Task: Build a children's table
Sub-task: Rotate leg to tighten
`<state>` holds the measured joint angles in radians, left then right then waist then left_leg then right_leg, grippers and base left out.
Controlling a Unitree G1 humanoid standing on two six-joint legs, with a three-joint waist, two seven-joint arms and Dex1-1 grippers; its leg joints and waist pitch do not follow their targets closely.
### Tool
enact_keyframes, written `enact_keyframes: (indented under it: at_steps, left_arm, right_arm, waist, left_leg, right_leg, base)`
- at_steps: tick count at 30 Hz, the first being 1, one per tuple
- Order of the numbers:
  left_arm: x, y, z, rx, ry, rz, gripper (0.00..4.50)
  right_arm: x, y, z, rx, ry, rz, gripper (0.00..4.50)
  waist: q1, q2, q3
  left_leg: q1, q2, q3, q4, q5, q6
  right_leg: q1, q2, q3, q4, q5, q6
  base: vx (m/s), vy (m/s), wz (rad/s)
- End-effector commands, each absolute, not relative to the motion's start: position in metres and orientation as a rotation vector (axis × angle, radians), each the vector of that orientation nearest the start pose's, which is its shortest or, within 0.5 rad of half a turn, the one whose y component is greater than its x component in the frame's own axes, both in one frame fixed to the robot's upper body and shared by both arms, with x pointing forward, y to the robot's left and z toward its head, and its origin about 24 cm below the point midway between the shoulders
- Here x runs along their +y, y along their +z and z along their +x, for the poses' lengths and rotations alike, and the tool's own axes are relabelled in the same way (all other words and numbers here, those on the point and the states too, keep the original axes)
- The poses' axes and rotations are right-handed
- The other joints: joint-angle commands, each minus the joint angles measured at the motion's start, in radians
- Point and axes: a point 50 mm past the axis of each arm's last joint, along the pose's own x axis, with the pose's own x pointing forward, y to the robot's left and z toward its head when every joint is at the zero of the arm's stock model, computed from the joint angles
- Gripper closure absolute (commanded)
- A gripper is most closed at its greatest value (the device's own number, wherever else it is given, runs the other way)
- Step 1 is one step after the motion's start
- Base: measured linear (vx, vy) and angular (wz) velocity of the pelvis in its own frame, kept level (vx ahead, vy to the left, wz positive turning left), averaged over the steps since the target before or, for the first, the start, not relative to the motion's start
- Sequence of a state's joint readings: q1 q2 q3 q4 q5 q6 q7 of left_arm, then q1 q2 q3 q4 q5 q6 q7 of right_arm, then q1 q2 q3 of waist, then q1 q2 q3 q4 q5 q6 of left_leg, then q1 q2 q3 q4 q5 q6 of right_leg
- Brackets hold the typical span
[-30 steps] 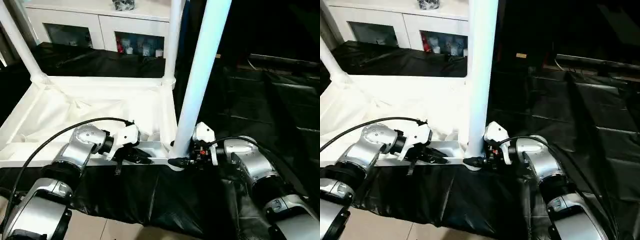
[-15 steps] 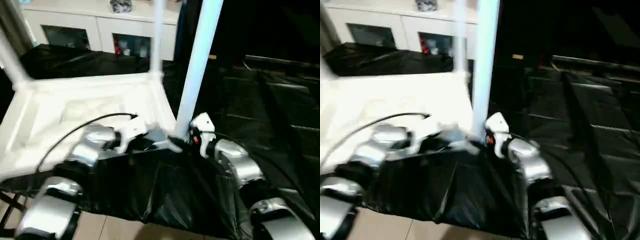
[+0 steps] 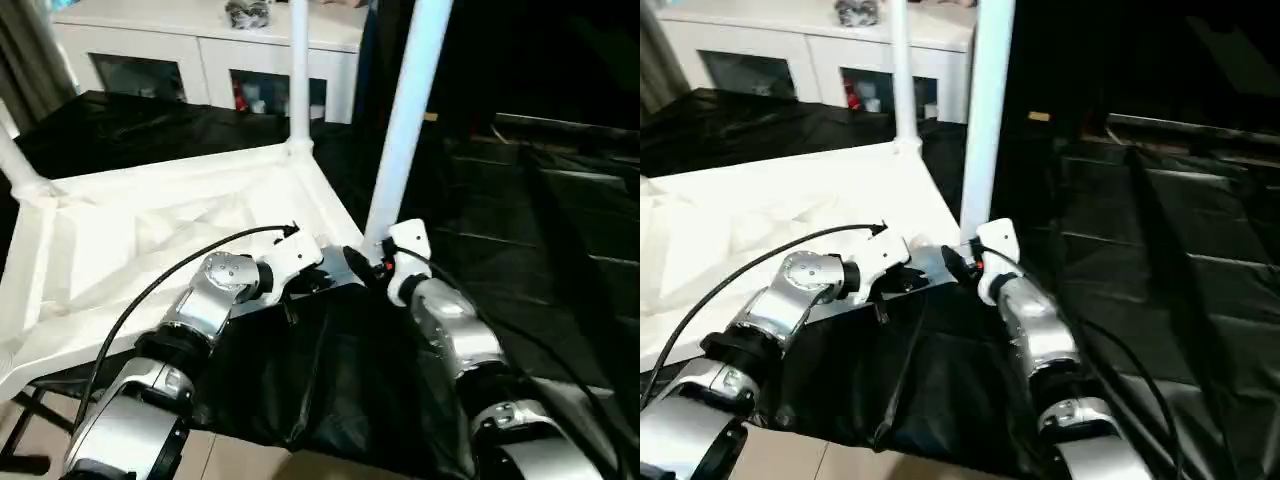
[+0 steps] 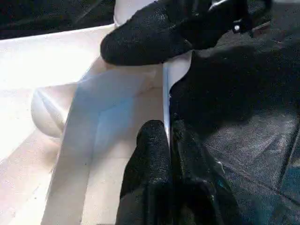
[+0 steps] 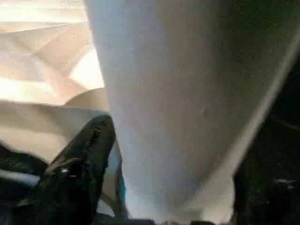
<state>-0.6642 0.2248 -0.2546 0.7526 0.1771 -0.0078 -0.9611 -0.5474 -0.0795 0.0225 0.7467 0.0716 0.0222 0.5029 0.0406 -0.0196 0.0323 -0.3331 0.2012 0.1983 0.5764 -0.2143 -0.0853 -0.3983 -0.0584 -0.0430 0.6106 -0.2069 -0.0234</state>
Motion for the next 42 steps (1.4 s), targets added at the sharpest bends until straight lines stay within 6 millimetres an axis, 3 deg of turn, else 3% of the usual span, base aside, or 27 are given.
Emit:
enact_keyframes:
  at_steps: [1,5,10,11,15,21,29,33,34,36,37,39,40,42]
  left_arm:
    - [0.098,0.019,0.312,0.455,-1.331,0.467,4.50]
    - [0.112,0.022,0.310,0.466,-1.400,0.495,4.50]
    - [0.128,0.027,0.310,0.486,-1.453,0.505,4.50]
    - [0.132,0.028,0.310,0.496,-1.469,0.502,4.50]
    - [0.143,0.033,0.309,0.526,-1.533,0.510,4.50]
    - [0.145,0.033,0.307,0.549,-1.579,0.501,4.50]
    - [0.148,0.034,0.308,0.544,-1.573,0.486,4.50]
    - [0.146,0.031,0.312,0.525,-1.473,0.490,4.50]
    - [0.144,0.029,0.314,0.528,-1.419,0.493,4.50]
    - [0.141,0.028,0.317,0.514,-1.361,0.489,4.50]
    - [0.134,0.027,0.320,0.505,-1.301,0.476,4.50]
    - [0.125,0.025,0.322,0.492,-1.244,0.472,4.50]
    - [0.118,0.024,0.323,0.485,-1.219,0.460,4.50]
    - [0.106,0.024,0.325,0.471,-1.187,0.442,4.50]
  right_arm:
    - [-0.104,0.027,0.327,0.259,0.791,-0.030,0.67]
    - [-0.113,0.031,0.322,0.255,0.933,-0.080,0.67]
    - [-0.123,0.038,0.316,0.270,1.107,-0.112,0.67]
    - [-0.125,0.040,0.315,0.276,1.152,-0.118,0.94]
    - [-0.130,0.046,0.314,0.292,1.285,-0.134,1.12]
    - [-0.128,0.046,0.312,0.305,1.352,-0.138,1.66]
    - [-0.125,0.041,0.306,0.325,1.386,-0.111,1.84]
    - [-0.125,0.035,0.304,0.314,1.305,-0.083,1.85]
    - [-0.125,0.032,0.307,0.308,1.219,-0.077,1.85]
    - [-0.124,0.030,0.310,0.293,1.136,-0.068,1.85]
    - [-0.123,0.025,0.313,0.291,1.014,-0.056,1.85]
    - [-0.120,0.019,0.315,0.300,0.892,-0.034,1.86]
    - [-0.116,0.015,0.316,0.311,0.823,-0.015,1.86]
    - [-0.109,0.009,0.317,0.331,0.734,0.009,1.86]
  waist:
    - [0.000,-0.005,-0.046]
    - [0.004,-0.005,-0.043]
    - [0.007,-0.003,-0.041]
    - [0.009,-0.004,-0.042]
    - [0.017,-0.005,-0.044]
    - [0.021,-0.006,-0.045]
    - [0.023,-0.006,-0.045]
    - [0.023,-0.006,-0.043]
    - [0.023,-0.007,-0.038]
    - [0.020,-0.006,-0.036]
    - [0.015,-0.010,-0.034]
    - [0.014,-0.009,-0.032]
    - [0.011,-0.013,-0.032]
    - [0.007,-0.010,-0.031]
  left_leg:
    - [-0.012,0.031,-0.012,-0.056,-0.091,0.092]
    - [-0.013,0.031,-0.014,-0.056,-0.102,0.109]
    - [-0.008,0.038,-0.011,-0.058,-0.130,0.084]
    - [-0.008,0.036,-0.010,-0.056,-0.126,0.085]
    - [-0.008,0.038,-0.010,-0.054,-0.103,0.093]
    - [-0.007,0.039,-0.010,-0.054,-0.093,0.089]
    - [-0.007,0.040,-0.010,-0.055,-0.092,0.083]
    - [-0.008,0.039,-0.010,-0.055,-0.101,0.076]
    - [-0.004,0.039,-0.011,-0.058,-0.133,0.063]
    - [-0.003,0.040,-0.013,-0.062,-0.150,0.049]
    - [-0.001,0.038,-0.016,-0.064,-0.180,0.030]
    - [0.002,0.038,-0.018,-0.066,-0.193,0.019]
    - [0.000,0.036,-0.020,-0.068,-0.200,0.015]
    - [-0.001,0.037,-0.022,-0.070,-0.201,0.014]
  right_leg:
    - [0.053,-0.076,0.050,-0.063,-0.003,-0.239]
    - [0.057,-0.079,0.049,-0.065,-0.023,-0.241]
    - [0.053,-0.076,0.046,-0.068,-0.089,-0.241]
    - [0.054,-0.075,0.045,-0.067,-0.084,-0.244]
    - [0.053,-0.076,0.045,-0.061,-0.048,-0.254]
    - [0.053,-0.077,0.044,-0.055,-0.017,-0.269]
    - [0.054,-0.078,0.043,-0.056,-0.027,-0.265]
    - [0.054,-0.079,0.044,-0.059,-0.044,-0.258]
    - [0.049,-0.079,0.044,-0.068,-0.118,-0.243]
    - [0.047,-0.082,0.046,-0.073,-0.177,-0.231]
    - [0.042,-0.084,0.048,-0.082,-0.264,-0.206]
    - [0.039,-0.085,0.048,-0.088,-0.313,-0.189]
    - [0.039,-0.083,0.048,-0.091,-0.349,-0.173]
    - [0.037,-0.084,0.048,-0.093,-0.360,-0.160]
  base:
    - [0.000,0.000,0.00]
    - [0.000,0.000,0.00]
    - [0.000,0.000,0.00]
    - [0.000,0.000,0.00]
    - [0.000,0.000,0.00]
    - [0.000,0.000,0.00]
    - [0.000,0.000,0.00]
    - [0.000,0.000,0.00]
    - [0.000,0.000,0.00]
    - [0.000,0.000,0.00]
    - [0.000,0.000,0.00]
    - [0.000,0.000,0.00]
    - [0.000,0.000,0.00]
    - [0.000,0.000,0.00]
